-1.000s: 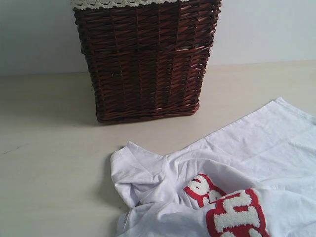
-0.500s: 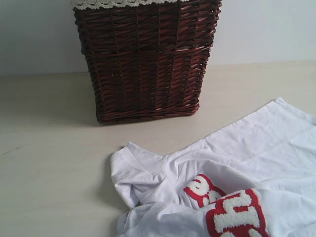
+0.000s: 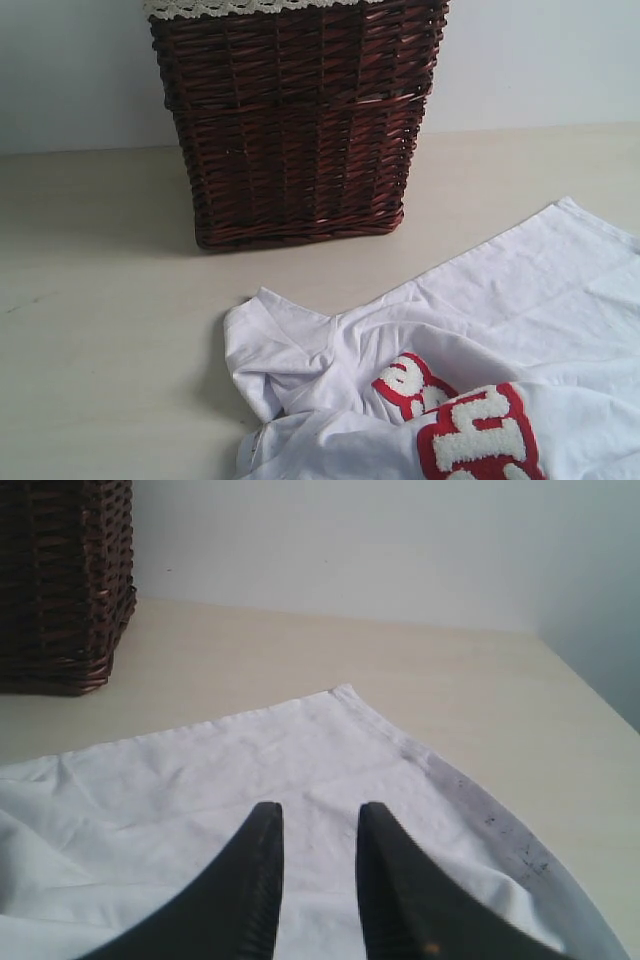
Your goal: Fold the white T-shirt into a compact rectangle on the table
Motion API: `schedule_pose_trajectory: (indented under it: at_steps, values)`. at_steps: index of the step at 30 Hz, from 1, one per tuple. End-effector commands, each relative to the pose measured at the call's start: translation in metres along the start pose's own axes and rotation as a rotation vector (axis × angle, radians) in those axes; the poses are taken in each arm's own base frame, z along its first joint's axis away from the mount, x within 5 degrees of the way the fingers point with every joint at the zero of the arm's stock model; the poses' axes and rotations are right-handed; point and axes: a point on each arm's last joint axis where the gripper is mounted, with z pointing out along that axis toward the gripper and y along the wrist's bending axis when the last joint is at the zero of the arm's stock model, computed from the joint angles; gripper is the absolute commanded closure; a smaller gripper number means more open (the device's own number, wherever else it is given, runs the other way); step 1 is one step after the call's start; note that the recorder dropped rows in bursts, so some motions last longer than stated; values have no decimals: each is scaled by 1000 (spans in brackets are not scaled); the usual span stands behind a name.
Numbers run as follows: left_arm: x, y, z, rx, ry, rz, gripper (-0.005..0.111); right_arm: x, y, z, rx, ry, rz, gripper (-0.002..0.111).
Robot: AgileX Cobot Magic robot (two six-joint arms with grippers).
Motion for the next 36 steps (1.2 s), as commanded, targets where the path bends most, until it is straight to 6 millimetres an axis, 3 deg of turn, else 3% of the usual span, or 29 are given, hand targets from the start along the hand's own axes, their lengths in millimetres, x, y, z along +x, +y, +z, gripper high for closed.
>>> schedule_pose_trajectory:
  at_steps: [1,3,7,9,12,18,21,27,30,33,36]
  values:
    - [-20,3,3,-23,118,111,107,1,0,0,6,-6,-7,81]
    - [-47,2,13,-7,280,153,107,1,0,0,6,-6,-7,81]
    - [-115,-16,59,95,551,307,107,1,0,0,6,-6,-7,81]
    - [-135,-30,76,188,683,386,107,1,0,0,6,-6,-7,81]
    - [-149,-49,95,358,802,394,107,1,0,0,6,-6,-7,81]
    - [-132,-86,116,787,840,403,107,1,0,0,6,-6,-7,81]
    - [-126,-97,128,898,765,396,107,1,0,0,6,-6,-7,81]
    - [-100,-110,157,970,867,289,107,1,0,0,6,-6,-7,81]
    - [-99,-120,181,937,746,154,106,1,0,0,6,-6,-7,81]
    - [-99,-142,197,1060,643,82,99,1,0,0,6,-6,-7,81]
    - [-85,-166,201,1246,574,228,84,1,0,0,6,-6,-7,81]
